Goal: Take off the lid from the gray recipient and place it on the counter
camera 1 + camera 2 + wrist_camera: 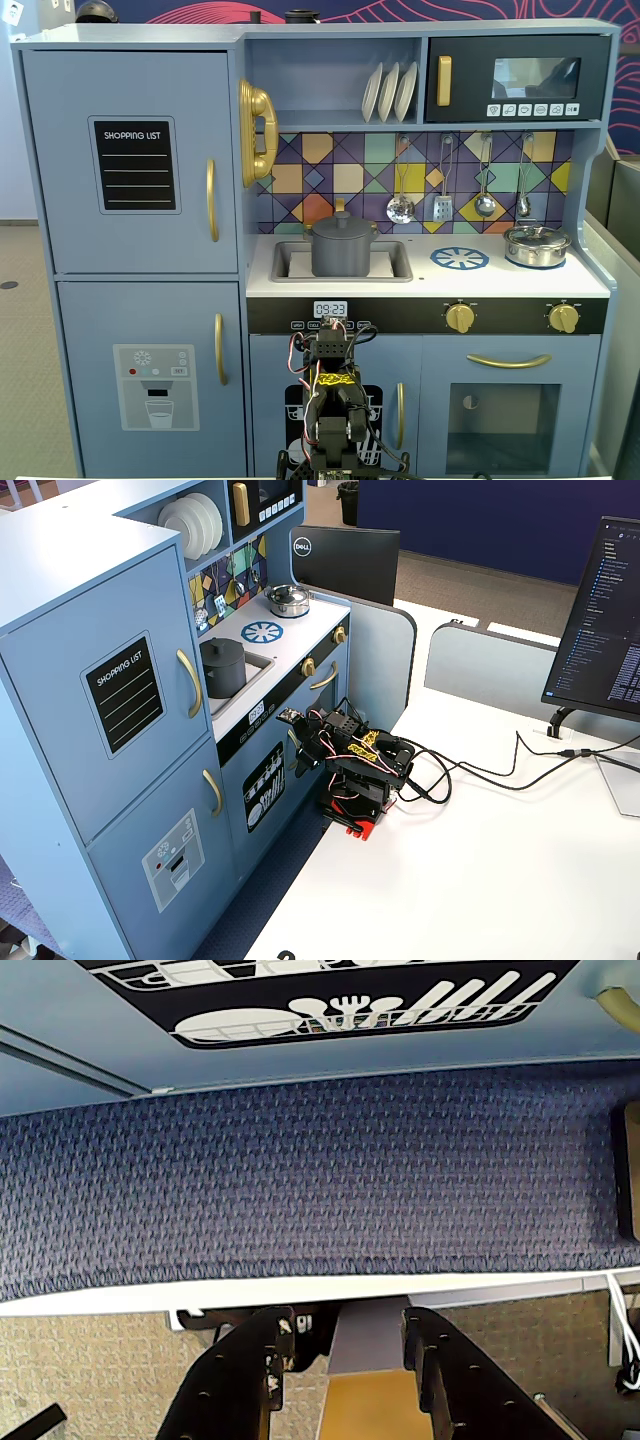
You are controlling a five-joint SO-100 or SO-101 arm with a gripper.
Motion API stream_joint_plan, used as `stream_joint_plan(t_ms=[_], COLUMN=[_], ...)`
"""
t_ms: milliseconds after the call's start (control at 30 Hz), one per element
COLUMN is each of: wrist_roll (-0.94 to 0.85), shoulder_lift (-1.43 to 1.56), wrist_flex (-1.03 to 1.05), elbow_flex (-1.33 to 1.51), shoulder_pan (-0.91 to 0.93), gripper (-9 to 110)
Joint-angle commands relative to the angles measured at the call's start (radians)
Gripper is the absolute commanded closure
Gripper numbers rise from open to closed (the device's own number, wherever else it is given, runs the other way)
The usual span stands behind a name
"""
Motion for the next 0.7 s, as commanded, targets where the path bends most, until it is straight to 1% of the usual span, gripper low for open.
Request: stream_joint_plan(t_ms=[0,467,500,567,667], wrist_roll=[0.008,0.008,0.000,0.040,0.103], shoulder_lift=[-0.005,-0.005,-0.005,-0.005,-0.029], wrist_flex=[0.175,0.169,0.149,0.092,-0.046], elbow_flex=[0.000,0.000,-0.002,-0.021,-0.112], shoulder_pan=[0.025,0.025,0.025,0.025,0.041], gripper=[101,101,101,101,101])
